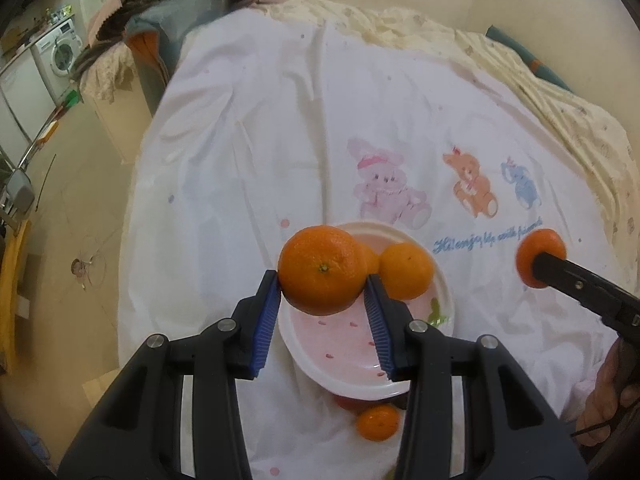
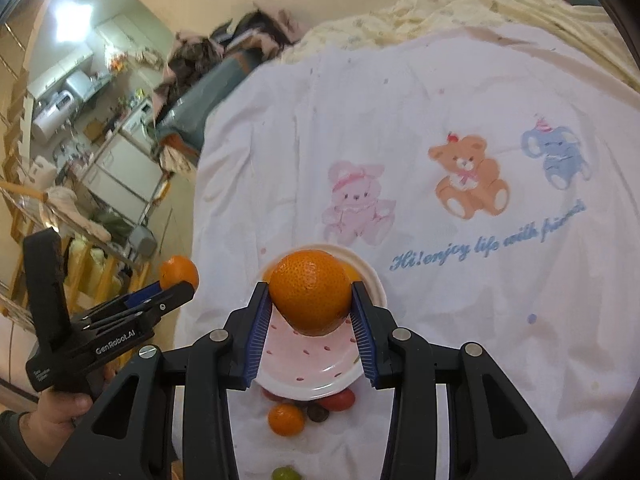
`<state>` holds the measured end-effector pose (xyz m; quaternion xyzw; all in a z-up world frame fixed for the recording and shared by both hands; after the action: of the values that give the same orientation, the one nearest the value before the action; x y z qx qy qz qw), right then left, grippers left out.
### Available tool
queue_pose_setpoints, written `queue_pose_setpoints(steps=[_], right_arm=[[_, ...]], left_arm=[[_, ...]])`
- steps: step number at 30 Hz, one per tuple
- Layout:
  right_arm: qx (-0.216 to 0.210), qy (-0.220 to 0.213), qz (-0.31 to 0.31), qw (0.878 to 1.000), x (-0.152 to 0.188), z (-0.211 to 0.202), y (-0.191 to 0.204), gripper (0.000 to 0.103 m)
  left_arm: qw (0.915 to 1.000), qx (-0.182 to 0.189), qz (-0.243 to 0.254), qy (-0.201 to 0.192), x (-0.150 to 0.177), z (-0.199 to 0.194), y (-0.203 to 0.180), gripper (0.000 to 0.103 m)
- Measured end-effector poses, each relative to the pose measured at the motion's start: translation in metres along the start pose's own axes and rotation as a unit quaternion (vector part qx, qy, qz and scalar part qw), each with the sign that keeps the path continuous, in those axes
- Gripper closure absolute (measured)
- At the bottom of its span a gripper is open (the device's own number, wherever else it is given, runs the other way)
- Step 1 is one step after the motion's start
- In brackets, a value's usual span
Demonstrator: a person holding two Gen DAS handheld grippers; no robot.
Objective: Organize fruits
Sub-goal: 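Lower the right tool's tangerine onto the plate and open while left carries its tangerine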
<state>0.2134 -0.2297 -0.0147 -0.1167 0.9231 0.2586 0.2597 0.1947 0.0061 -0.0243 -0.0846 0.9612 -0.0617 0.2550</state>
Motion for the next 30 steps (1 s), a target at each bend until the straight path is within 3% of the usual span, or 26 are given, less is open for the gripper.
queue_pose_setpoints(steps=[10,21,30], right_arm=[[0.005,0.096,0.010,0.995,0.032,0.087,-0.019,0.062],[0.025,0.138,-0.009,0.990,0.046,0.116,-0.022,0.061],[0.030,0.133,0.001,0.991,0.047,0.115,-0.028,0.060]], left_arm=[[0.9982,0.008,-0.006,0.059,0.016,0.049,0.004,0.064],[0.9961,-0.015,0.004,0.087,0.024,0.070,0.000,0.064],[0.9943,-0.023,0.013,0.103,0.031,0.080,-0.003,0.064]])
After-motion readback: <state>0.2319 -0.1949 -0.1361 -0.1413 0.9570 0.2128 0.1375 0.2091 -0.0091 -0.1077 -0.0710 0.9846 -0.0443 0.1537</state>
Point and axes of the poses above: each gripper's, at about its wrist camera, not at the fingertips, and z roughly the way its jaws point, y to its left, x to its underside, the point moved 1 cm from there along z, roughly the way its jaws point, and after that the axes turned 5 degrees about -z, right-handed, at the moved point
